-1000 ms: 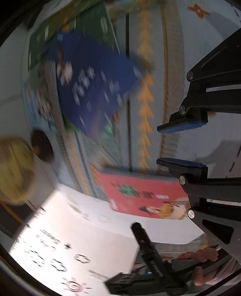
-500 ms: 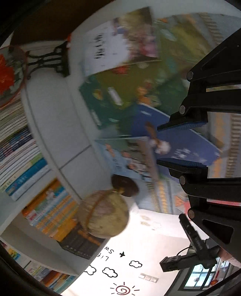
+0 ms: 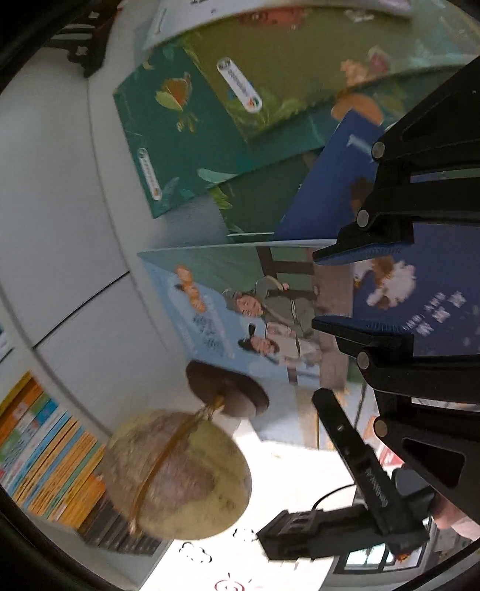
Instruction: Organize books
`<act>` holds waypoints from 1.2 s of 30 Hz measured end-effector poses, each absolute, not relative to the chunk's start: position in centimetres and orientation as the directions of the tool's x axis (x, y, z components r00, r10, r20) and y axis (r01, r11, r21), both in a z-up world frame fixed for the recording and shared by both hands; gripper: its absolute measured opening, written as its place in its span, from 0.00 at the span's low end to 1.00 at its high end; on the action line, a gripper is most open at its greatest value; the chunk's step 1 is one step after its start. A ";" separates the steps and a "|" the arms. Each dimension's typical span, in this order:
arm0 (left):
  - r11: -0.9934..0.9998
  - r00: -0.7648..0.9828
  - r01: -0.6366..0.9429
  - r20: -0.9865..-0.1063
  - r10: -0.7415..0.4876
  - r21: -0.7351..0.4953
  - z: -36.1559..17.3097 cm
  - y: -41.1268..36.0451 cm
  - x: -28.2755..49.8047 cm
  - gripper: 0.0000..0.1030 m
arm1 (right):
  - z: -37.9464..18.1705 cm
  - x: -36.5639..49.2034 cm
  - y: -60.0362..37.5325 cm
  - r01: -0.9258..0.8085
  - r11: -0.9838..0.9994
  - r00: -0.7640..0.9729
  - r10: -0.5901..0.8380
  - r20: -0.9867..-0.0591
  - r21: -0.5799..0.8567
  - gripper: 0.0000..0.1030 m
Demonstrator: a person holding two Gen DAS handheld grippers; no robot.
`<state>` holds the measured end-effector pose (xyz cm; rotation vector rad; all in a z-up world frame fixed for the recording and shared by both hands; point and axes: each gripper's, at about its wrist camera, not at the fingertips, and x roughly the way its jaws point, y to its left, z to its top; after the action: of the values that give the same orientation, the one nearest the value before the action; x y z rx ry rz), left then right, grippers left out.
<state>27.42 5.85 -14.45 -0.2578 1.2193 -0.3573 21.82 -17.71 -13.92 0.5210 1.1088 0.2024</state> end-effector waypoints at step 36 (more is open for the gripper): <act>0.869 0.199 0.363 -0.884 -0.424 -0.335 -14.1 1.2 20.5 0.69 | -13.1 17.2 -19.5 0.116 0.893 0.468 0.337 -0.817 0.435 0.30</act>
<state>20.55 1.23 -14.07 -0.0563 1.2550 -0.5504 17.20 -19.54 -13.12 0.4705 1.0855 0.1423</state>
